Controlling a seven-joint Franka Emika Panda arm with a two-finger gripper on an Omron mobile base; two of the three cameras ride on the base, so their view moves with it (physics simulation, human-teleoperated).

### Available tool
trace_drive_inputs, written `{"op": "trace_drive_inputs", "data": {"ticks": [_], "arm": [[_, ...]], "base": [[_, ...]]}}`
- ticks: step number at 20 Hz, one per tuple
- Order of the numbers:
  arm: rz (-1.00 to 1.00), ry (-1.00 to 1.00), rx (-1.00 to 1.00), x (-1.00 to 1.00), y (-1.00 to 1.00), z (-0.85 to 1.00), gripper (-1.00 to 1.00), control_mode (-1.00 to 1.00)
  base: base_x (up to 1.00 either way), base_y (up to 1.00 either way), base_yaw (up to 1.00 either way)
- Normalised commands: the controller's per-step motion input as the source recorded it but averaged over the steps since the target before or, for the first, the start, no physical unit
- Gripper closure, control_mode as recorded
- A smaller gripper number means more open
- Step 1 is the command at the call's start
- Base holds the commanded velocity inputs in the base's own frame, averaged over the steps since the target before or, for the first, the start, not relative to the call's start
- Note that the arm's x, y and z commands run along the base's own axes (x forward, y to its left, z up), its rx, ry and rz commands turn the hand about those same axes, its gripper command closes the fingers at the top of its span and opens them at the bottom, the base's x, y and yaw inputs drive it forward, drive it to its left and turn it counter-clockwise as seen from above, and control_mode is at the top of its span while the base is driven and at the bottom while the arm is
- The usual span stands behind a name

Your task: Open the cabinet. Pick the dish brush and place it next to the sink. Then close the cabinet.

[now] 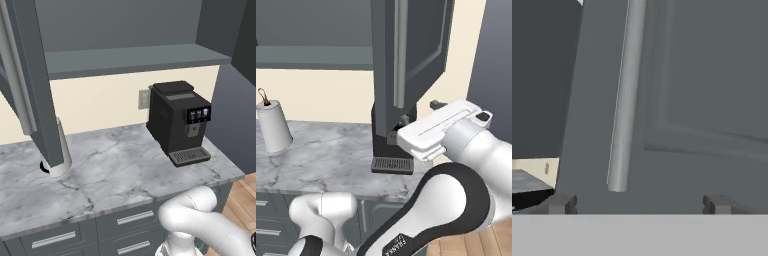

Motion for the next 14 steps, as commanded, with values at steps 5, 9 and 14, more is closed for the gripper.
{"op": "trace_drive_inputs", "data": {"ticks": [5,9,14], "arm": [[0.0,0.04,-0.09,0.39,0.56,-0.01,-1.0,-1.0],[0.0,0.06,-0.06,0.33,0.81,0.0,-1.0,-1.0],[0.0,0.1,-0.08,0.52,1.0,0.0,-1.0,-1.0]], "base": [[0.0,0.0,0.0],[0.0,0.0,0.0],[0.0,0.0,0.0]]}}
